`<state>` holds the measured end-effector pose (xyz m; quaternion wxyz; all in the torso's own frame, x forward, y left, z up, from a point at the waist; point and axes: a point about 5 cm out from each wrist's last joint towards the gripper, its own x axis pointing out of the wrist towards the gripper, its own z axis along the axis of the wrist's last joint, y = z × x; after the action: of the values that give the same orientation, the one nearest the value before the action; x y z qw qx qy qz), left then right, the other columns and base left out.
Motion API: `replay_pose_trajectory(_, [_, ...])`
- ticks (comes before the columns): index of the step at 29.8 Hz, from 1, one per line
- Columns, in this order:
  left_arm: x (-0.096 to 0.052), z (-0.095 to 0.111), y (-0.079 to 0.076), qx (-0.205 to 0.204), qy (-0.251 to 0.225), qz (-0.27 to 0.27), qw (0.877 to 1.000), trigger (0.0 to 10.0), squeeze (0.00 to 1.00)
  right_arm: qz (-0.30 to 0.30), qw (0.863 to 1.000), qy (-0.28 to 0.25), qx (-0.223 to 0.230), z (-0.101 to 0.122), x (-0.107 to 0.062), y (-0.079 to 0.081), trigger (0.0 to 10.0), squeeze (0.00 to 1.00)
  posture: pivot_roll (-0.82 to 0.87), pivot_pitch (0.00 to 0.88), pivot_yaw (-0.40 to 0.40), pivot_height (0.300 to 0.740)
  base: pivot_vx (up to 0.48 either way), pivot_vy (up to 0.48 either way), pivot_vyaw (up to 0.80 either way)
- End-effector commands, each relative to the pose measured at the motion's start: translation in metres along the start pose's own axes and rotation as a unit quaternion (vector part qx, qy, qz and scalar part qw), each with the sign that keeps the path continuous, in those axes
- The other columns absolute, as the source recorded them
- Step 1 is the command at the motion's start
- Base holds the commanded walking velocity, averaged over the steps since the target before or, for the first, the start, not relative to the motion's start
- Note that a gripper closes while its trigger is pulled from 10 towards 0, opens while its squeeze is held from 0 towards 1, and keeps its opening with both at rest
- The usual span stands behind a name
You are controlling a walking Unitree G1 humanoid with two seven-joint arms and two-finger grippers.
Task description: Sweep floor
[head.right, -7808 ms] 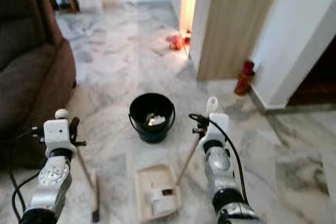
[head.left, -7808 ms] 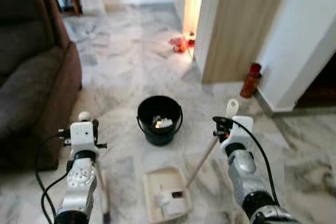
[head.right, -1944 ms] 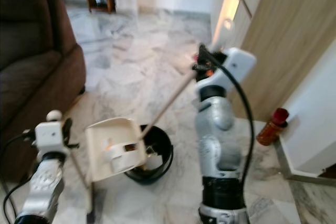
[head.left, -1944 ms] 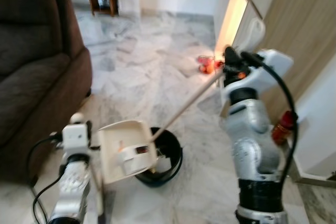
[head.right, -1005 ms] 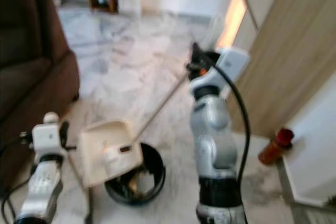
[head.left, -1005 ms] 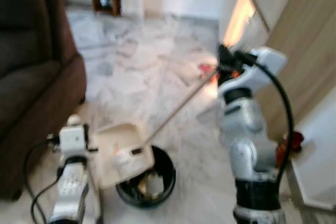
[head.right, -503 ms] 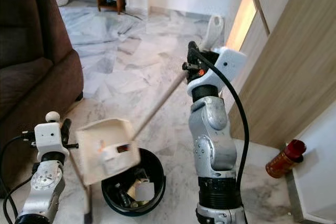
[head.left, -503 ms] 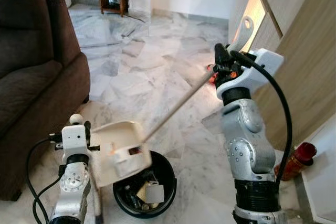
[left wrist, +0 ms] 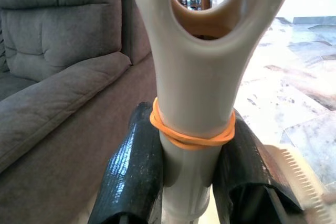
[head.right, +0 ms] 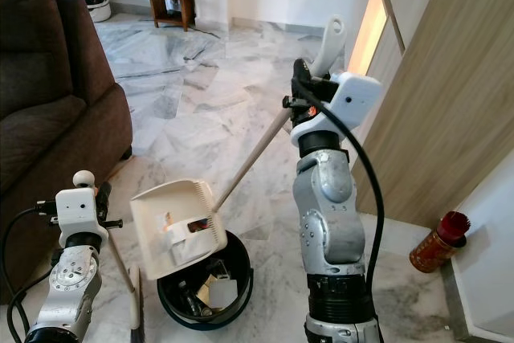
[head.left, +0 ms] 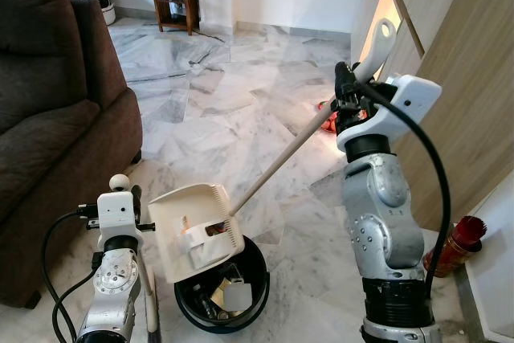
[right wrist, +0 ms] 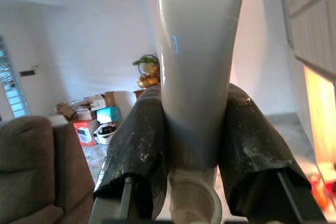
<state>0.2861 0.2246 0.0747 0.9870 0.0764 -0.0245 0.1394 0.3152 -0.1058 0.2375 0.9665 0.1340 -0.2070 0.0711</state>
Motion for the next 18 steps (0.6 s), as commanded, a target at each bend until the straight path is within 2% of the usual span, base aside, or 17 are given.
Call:
replay_pose_trajectory(1, [0.003, 0.007, -0.002, 0.003, -0.020, -0.005, 1.000, 10.0, 0.00, 0.013, 0.999, -0.036, -0.001, 0.012, 0.001, 0.005, 10.0, 0.00, 0.11, 0.000, -0.012, 0.740, 0.000, 0.000, 0.00])
replay_pose_trajectory(4, [0.003, 0.008, -0.002, 0.002, -0.020, -0.005, 1.000, 10.0, 0.00, 0.031, 0.998, -0.048, -0.018, 0.012, -0.002, 0.010, 10.0, 0.00, 0.11, 0.000, -0.011, 0.740, 0.000, 0.000, 0.00])
replay_pose_trajectory(8, [0.004, 0.008, -0.001, 0.002, -0.020, -0.005, 1.000, 10.0, 0.00, 0.085, 0.994, -0.062, -0.042, 0.011, -0.010, 0.024, 10.0, 0.00, 0.10, 0.000, -0.010, 0.740, 0.000, 0.000, 0.00])
replay_pose_trajectory(9, [0.004, 0.008, -0.001, 0.002, -0.020, -0.004, 1.000, 10.0, 0.00, 0.113, 0.991, -0.068, -0.035, 0.010, -0.015, 0.033, 10.0, 0.00, 0.10, 0.000, -0.010, 0.740, 0.000, 0.000, 0.00])
replay_pose_trajectory(13, [0.004, 0.008, -0.001, 0.003, -0.021, -0.004, 1.000, 10.0, 0.00, 0.156, 0.984, -0.084, -0.019, 0.011, -0.023, 0.047, 10.0, 0.00, 0.11, 0.000, -0.006, 0.740, 0.000, 0.000, 0.00])
replay_pose_trajectory(18, [0.004, 0.009, 0.000, 0.003, -0.023, -0.004, 1.000, 10.0, 0.00, 0.197, 0.976, -0.086, -0.019, 0.009, -0.032, 0.060, 10.0, 0.00, 0.11, 0.000, 0.000, 0.740, 0.000, 0.000, 0.00])
